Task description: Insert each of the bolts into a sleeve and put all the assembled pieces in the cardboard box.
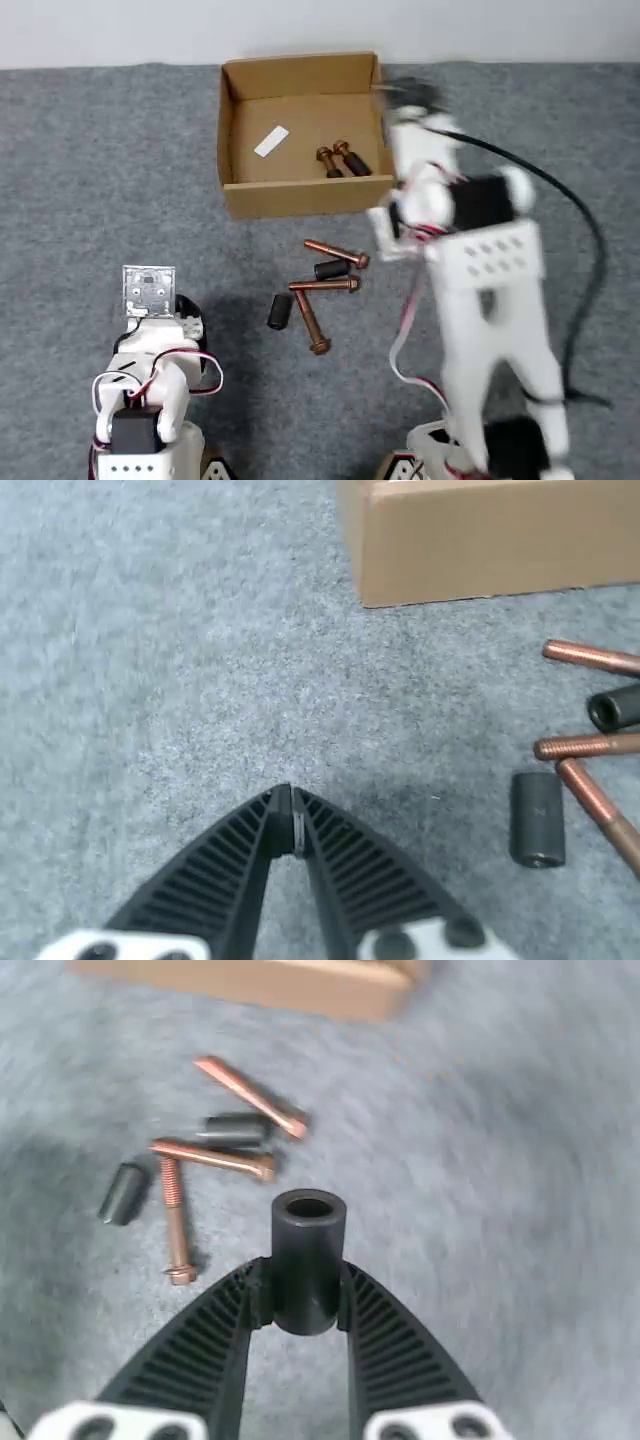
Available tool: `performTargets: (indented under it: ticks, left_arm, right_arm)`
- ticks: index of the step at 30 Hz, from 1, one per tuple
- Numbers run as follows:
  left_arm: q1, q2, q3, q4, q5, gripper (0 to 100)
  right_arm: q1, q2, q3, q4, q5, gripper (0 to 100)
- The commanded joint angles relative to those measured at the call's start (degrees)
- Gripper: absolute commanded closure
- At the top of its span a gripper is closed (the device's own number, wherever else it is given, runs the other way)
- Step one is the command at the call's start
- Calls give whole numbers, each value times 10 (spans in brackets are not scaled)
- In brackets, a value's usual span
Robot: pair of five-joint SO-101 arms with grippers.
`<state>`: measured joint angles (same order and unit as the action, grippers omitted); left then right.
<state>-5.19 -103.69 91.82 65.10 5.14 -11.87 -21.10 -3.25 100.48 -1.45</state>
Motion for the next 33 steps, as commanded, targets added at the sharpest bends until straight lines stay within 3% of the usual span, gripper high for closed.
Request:
performTargets:
  ticks: [1,8,17,21,27,33]
  left_arm:
    - [11,0,-69,25,-11,994]
    - [77,186,-192,44,-10,994]
    - [211,555,-440,70,-19,994]
    - [258,687,-526,98,-118,994]
    - [266,849,-659,157,-312,994]
    - [270,995,-769,204,-367,984]
  right_arm:
    - [57,-106,78,24,-48,990]
    - [117,-294,195,23,-84,990]
    - [294,-424,274,22,-81,991]
    - [356,-452,301,22,-80,991]
    - [364,-502,336,22,-79,991]
    - [364,-526,349,22,-79,991]
